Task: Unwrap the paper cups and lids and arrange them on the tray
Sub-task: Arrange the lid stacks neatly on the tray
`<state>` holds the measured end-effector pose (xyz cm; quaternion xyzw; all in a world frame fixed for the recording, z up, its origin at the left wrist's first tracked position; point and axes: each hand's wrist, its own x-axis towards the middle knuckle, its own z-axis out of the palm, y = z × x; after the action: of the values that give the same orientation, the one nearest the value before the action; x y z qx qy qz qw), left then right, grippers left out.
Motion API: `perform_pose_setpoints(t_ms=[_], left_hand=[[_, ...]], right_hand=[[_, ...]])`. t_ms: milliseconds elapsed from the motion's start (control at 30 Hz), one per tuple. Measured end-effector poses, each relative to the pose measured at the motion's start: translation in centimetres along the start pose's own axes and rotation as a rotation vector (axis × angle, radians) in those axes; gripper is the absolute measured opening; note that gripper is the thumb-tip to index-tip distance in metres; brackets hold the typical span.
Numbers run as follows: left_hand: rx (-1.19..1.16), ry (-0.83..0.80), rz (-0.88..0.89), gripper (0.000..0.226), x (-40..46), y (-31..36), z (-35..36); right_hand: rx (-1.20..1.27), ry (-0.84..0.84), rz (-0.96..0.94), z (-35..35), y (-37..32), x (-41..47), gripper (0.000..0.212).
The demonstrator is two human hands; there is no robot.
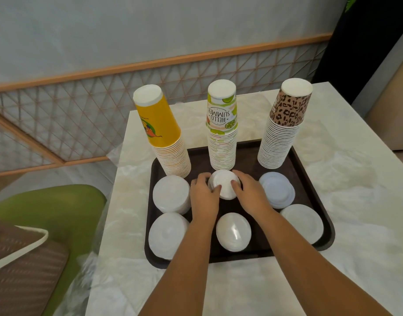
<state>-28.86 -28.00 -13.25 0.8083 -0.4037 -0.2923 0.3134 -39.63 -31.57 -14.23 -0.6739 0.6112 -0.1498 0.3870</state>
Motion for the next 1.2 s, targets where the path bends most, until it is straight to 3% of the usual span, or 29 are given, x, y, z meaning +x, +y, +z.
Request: perform_pose_setpoints(t_ms=[200,700,867,1033,1200], left_hand=[[0.215,0.036,0.052,0.034,1.3,-0.3,0.4],[-0.025,-0.017,-0.123,0.02,2.3,-1.1,1.3],[0.005,0.074,-0.104,0.013,1.9,-1.2,1.8],[0.045,0.058,-0.076,0.013,2.0,-1.3,1.9],[0.001,0.059,-0.019,0.016,1.3,-1.3,1.6]], right_hand=[[-0.104,-0.017,0.012,0.1,0.1,0.9,0.039],[-0.185,0.031,0.075,1.0,0.5,2.7,0.034],[-0.197,0.045,0.075,1.1,0.4,2.6,0.033],[-0.258,0.084,0.06,1.3,0.0,2.2,0.033],[-0.138,0.115,0.063,0.7,0.1,1.1,0.042]])
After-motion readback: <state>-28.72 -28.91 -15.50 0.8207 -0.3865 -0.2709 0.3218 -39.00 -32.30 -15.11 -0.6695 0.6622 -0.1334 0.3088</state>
